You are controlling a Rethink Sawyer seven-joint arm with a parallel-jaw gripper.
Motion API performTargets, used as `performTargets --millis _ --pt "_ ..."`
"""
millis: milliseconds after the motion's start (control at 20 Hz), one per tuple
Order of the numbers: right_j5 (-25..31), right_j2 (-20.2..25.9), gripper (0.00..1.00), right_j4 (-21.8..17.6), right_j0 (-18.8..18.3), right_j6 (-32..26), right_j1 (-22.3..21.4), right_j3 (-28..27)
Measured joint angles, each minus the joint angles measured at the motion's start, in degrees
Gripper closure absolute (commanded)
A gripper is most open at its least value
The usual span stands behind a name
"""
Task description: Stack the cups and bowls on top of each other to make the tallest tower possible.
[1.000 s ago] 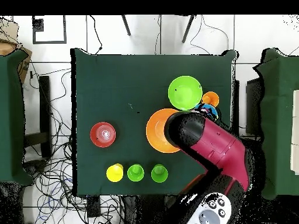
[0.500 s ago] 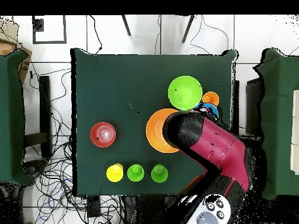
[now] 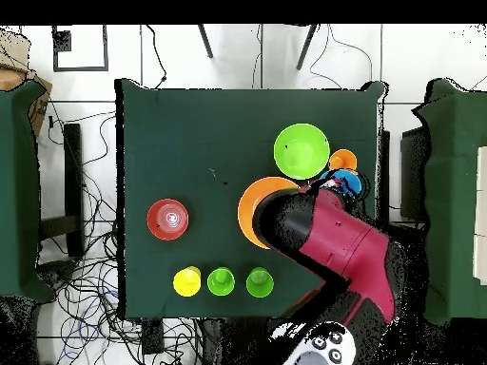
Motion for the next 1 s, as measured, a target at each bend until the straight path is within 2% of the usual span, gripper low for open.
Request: performTargets --millis 700,1000 --pt "-14.3 -2.8 1.0 0.3 1.2 0.0 2.0 0.0" --pt "-16.0 -2.8 1.0 2.5 1.2 0.0 2.6 0.0"
